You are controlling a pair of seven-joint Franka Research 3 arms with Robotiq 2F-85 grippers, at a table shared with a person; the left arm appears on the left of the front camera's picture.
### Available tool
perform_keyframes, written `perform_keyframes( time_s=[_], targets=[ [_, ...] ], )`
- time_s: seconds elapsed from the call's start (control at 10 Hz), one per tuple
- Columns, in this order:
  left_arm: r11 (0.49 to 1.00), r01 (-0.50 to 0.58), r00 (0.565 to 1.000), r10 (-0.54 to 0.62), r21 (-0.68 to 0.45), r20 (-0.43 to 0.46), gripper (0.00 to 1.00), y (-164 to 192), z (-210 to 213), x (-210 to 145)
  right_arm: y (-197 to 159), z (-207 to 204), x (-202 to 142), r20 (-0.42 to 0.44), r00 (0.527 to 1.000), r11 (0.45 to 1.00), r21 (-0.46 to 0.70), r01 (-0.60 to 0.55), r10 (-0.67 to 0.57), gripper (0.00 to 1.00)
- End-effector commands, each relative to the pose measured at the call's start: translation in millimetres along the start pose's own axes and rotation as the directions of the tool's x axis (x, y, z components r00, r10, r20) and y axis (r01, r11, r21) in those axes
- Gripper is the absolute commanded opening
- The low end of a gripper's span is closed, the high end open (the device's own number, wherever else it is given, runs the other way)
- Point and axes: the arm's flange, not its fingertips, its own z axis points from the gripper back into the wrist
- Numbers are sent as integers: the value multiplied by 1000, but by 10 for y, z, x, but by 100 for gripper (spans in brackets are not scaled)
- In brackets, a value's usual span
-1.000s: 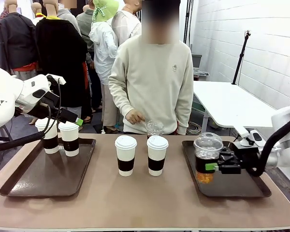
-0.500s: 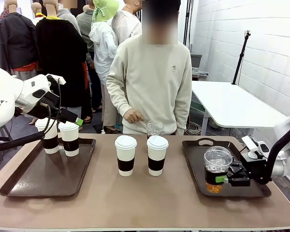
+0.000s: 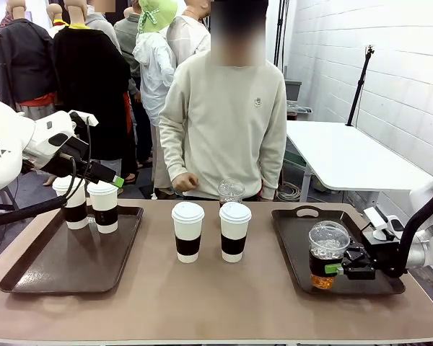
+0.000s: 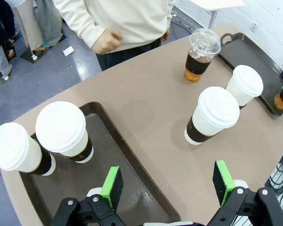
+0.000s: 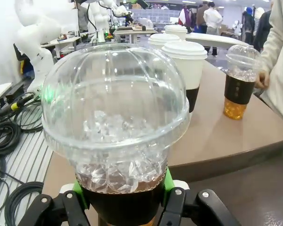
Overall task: Distribute the coffee onto the tray.
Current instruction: Pick up one iced Americano and place it on the right Handle tray.
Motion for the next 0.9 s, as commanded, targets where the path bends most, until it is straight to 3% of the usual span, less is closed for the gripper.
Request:
perform_keyframes(
  time_s=[0.0, 0.8],
  targets=[
    [1000, 4, 1000, -4, -3, -2, 100, 19, -2, -5, 28, -11, 47, 2, 1000, 1000, -1, -10, 10, 66],
    [1000, 4, 1000, -4, -3, -2, 100, 19, -2, -5, -305, 3, -27, 48, 999, 1000, -14, -18, 18, 66]
  ],
)
